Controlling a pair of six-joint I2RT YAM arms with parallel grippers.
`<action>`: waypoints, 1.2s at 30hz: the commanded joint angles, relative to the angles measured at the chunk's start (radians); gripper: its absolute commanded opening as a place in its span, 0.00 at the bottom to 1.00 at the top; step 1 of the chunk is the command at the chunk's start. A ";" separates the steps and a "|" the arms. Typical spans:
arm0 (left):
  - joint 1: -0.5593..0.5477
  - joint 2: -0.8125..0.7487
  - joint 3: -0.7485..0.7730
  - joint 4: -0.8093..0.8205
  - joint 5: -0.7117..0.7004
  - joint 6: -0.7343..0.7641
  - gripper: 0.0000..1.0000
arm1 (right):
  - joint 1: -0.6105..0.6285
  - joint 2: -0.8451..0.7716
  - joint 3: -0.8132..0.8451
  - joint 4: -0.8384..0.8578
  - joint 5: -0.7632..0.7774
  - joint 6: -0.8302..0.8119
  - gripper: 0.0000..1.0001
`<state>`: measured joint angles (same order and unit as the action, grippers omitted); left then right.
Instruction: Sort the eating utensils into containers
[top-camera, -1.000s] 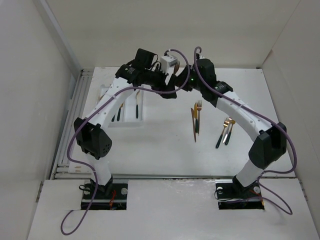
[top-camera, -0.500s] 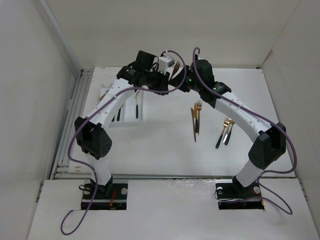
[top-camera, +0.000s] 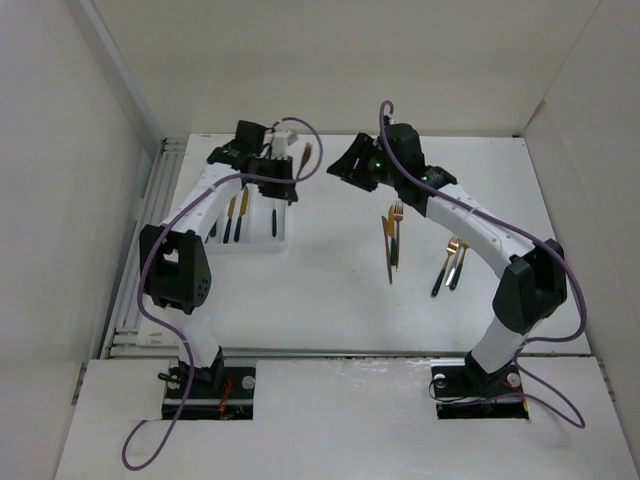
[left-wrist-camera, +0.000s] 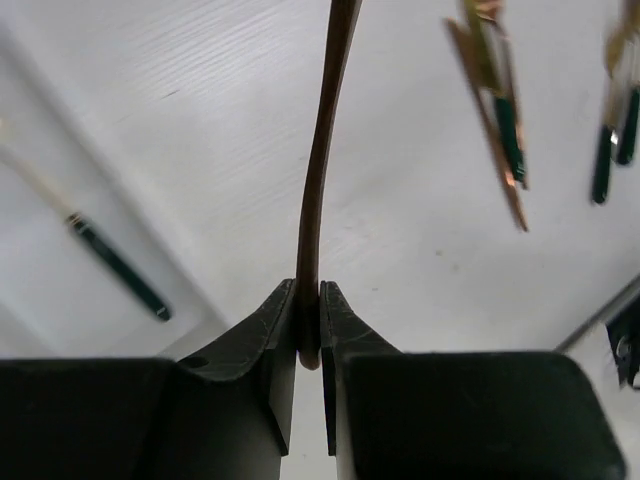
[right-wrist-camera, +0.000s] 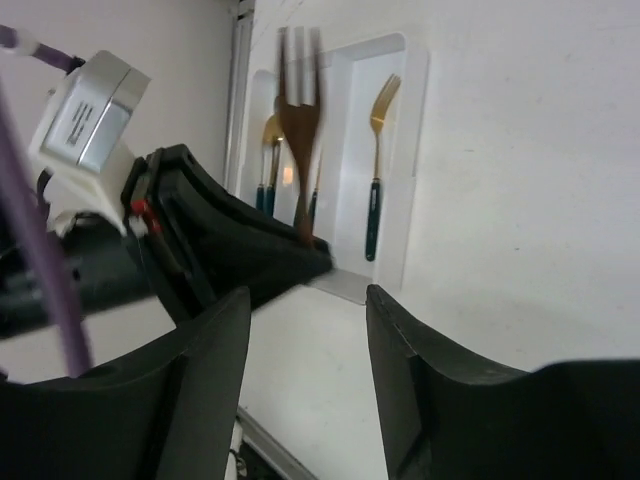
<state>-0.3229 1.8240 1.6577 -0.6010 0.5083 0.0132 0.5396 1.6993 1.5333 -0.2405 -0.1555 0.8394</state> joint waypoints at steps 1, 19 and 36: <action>0.160 -0.040 -0.082 0.064 0.004 -0.093 0.00 | -0.024 -0.049 -0.035 0.053 0.010 -0.032 0.56; 0.283 0.207 -0.173 0.165 -0.007 -0.117 0.00 | -0.063 -0.109 -0.114 -0.052 0.082 -0.099 0.56; 0.292 0.178 -0.034 0.057 -0.017 -0.108 0.67 | -0.222 0.042 -0.210 -0.309 0.266 -0.371 0.28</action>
<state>-0.0498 2.0575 1.5318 -0.4942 0.5491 -0.1093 0.3103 1.6989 1.3323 -0.5381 0.1181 0.5678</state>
